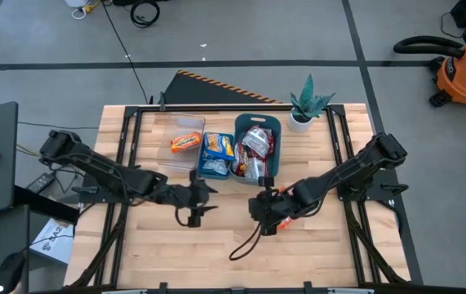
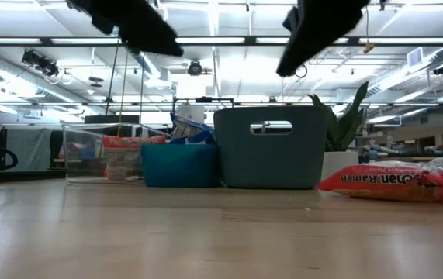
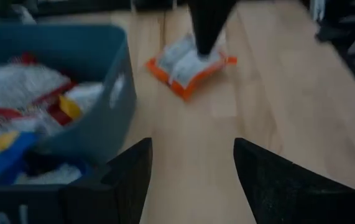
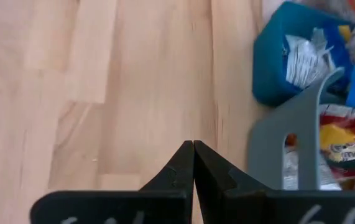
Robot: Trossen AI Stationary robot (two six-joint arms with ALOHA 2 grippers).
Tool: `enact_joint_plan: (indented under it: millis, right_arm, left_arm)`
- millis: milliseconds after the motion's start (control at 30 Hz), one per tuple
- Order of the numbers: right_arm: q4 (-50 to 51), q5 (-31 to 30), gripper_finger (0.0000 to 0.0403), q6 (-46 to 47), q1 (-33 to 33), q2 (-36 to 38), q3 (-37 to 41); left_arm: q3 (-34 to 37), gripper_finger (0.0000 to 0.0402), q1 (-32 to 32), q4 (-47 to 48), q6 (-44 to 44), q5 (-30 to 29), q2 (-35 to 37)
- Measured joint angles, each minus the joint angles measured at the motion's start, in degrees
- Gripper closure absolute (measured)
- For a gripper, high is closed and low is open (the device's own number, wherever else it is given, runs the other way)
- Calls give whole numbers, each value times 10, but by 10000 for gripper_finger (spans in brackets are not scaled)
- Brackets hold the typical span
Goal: Sort Maruchan noodles
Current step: Put the orange noodle pack into the transparent bin
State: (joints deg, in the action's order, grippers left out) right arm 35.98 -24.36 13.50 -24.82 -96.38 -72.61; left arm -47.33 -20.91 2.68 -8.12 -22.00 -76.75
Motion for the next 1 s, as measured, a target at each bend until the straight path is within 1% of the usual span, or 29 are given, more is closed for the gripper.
enact_joint_plan:
  millis: [67,133,167,267,467,567,667,733,867,1000]
  right_arm:
    - [11,20,390,7,0,1,-7]
    - [33,67,391,23,1,1,-7]
    - [48,87,391,38,0,0,-5]
    - [92,122,383,90,-1,0,8]
    - [284,152,339,234,-30,0,16]
    - [356,147,308,311,-57,1,23]
    - [355,142,277,364,-77,0,51]
    - [335,162,259,390,-84,0,75]
    - [292,196,233,415,-91,0,122]
    - [252,211,215,423,-88,0,158]
  left_arm:
    - [0,171,0,4,-7,7,-20]
    - [0,171,1,20,-21,14,-37]
    - [1,171,-1,35,-30,17,-43]
    - [0,171,-3,56,-45,24,-63]
    - [0,171,-5,58,-52,23,-85]
    - [0,171,-5,60,-44,24,-86]
    - [0,171,-5,63,-43,24,-85]
    - [0,171,-5,62,-42,24,-85]
    - [0,171,-5,66,-41,24,-85]
    - [0,171,-5,66,-41,24,-85]
